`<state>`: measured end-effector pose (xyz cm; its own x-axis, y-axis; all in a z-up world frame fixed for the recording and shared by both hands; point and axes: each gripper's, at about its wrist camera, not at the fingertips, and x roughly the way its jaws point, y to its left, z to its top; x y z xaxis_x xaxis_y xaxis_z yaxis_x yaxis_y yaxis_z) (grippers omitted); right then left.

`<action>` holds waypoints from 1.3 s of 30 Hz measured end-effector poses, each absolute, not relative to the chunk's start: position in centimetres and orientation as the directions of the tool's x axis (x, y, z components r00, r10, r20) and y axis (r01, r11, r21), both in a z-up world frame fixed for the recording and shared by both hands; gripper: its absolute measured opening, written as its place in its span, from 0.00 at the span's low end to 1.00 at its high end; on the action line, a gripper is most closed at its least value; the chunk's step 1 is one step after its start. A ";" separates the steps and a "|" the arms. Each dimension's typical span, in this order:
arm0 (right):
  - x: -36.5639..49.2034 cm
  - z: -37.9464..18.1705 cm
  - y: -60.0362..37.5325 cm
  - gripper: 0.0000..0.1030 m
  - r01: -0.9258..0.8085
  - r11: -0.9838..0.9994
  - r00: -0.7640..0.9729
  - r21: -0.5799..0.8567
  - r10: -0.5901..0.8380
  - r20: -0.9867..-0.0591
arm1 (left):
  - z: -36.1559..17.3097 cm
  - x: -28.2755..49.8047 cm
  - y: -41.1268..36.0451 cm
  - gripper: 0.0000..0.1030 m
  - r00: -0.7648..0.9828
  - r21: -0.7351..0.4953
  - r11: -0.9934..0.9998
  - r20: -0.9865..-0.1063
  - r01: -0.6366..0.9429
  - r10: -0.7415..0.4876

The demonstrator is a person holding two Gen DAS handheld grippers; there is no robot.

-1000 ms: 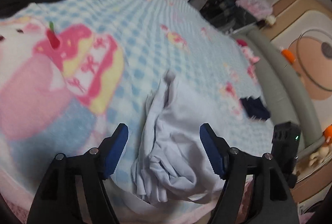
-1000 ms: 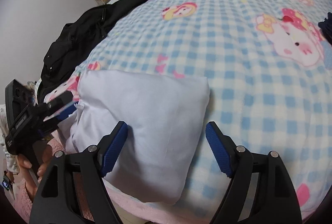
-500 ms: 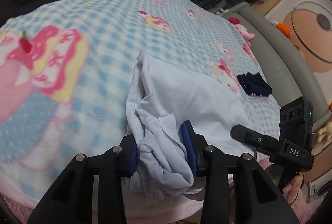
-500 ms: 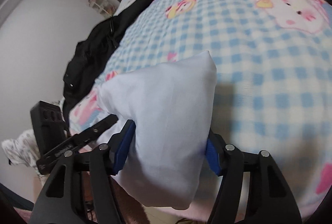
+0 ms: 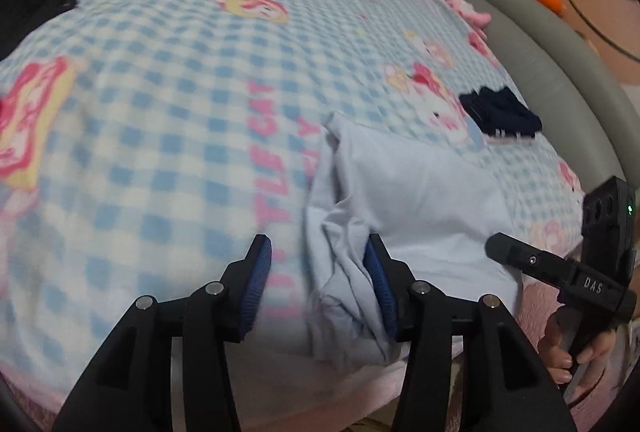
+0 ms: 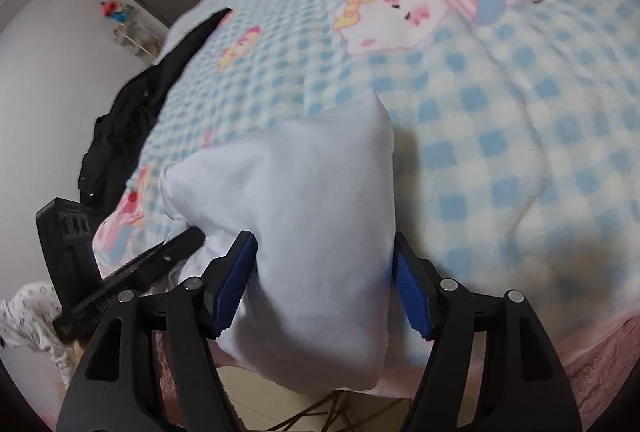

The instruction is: Fold clothes

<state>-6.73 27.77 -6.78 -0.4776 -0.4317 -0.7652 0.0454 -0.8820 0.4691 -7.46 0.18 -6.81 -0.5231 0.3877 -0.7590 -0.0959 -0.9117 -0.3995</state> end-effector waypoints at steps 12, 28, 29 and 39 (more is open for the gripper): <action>-5.1 -5.2 27.7 0.69 0.056 -0.943 -0.594 0.328 -0.296 -0.749 | -0.2 -4.7 3.4 0.57 -0.717 -0.102 -0.985 -0.676 -0.137 0.170; -5.2 -4.9 25.7 0.76 0.085 -0.948 -0.618 0.308 -0.292 -0.730 | -7.3 -7.4 0.6 0.59 -0.586 -0.238 -0.970 -0.779 -0.051 0.222; -5.4 -4.9 25.4 0.76 0.088 -0.956 -0.621 0.280 -0.272 -0.735 | -7.3 -7.3 0.7 0.59 -0.592 -0.221 -0.973 -0.778 -0.059 0.212; -5.0 -4.9 28.7 0.76 0.032 -0.936 -0.648 0.349 -0.286 -0.706 | -3.8 -5.7 -0.5 0.58 -0.695 -0.255 -0.967 -0.696 0.003 0.181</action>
<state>-5.04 28.72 -4.89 -0.6476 -0.2858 -0.7064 0.0324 -0.9365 0.3493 -5.67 -0.50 -3.75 -0.6950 0.1808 -0.6959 0.0035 -0.9670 -0.2548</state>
